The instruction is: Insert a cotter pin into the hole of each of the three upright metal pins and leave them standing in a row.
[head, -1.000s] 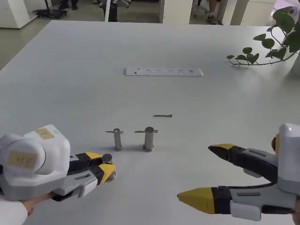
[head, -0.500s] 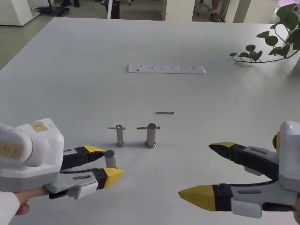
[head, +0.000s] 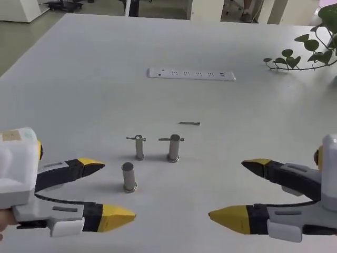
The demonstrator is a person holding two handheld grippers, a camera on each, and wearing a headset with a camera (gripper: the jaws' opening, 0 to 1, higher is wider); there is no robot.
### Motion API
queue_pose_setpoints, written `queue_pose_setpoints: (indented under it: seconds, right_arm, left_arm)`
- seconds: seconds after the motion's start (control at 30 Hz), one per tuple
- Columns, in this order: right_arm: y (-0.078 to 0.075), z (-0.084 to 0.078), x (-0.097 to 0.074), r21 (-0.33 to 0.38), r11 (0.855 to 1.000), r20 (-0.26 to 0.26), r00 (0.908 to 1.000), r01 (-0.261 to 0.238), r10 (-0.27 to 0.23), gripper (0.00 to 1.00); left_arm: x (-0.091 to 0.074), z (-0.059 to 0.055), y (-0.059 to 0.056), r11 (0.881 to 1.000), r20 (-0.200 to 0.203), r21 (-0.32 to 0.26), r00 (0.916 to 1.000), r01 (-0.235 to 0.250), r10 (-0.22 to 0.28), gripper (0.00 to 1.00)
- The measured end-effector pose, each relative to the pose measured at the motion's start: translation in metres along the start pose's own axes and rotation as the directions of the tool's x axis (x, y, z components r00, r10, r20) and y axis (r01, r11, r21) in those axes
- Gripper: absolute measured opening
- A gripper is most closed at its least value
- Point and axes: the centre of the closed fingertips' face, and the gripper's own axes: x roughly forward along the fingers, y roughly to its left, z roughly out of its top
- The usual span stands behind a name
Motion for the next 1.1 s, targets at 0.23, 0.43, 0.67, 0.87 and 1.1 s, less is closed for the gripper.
queue_pose_setpoints:
  seconds: [0.23, 0.43, 0.67, 0.87, 1.1]
  right_arm:
    - [-0.006, 0.002, -0.003, -0.021, 1.0, -0.024, 0.9996, 0.011, -0.012, 0.87]
    - [-0.012, 0.008, -0.003, -0.043, 0.999, -0.043, 0.9989, 0.016, -0.018, 0.87]
    - [-0.016, 0.017, 0.001, -0.066, 0.998, -0.055, 0.9983, 0.015, -0.018, 0.87]
    - [-0.026, 0.023, 0.007, -0.147, 0.989, -0.125, 0.9919, 0.002, -0.021, 0.85]
    - [-0.052, 0.033, 0.015, -0.218, 0.976, -0.214, 0.9758, -0.004, -0.044, 0.81]
  left_arm:
    - [-0.009, -0.003, -0.007, 0.999, 0.01, -0.014, 0.999, 0.043, -0.043, 0.99]
    - [-0.012, -0.008, -0.007, 0.999, -0.001, -0.006, 0.9989, 0.047, -0.047, 0.99]
    - [-0.015, -0.006, -0.005, 0.999, 0.019, -0.012, 0.9988, 0.046, -0.046, 0.99]
    - [-0.019, -0.009, -0.001, 0.998, 0.019, -0.037, 0.999, 0.041, -0.04, 0.99]
    - [-0.02, -0.017, -0.001, 0.997, 0.019, -0.066, 0.9991, 0.04, -0.039, 0.99]
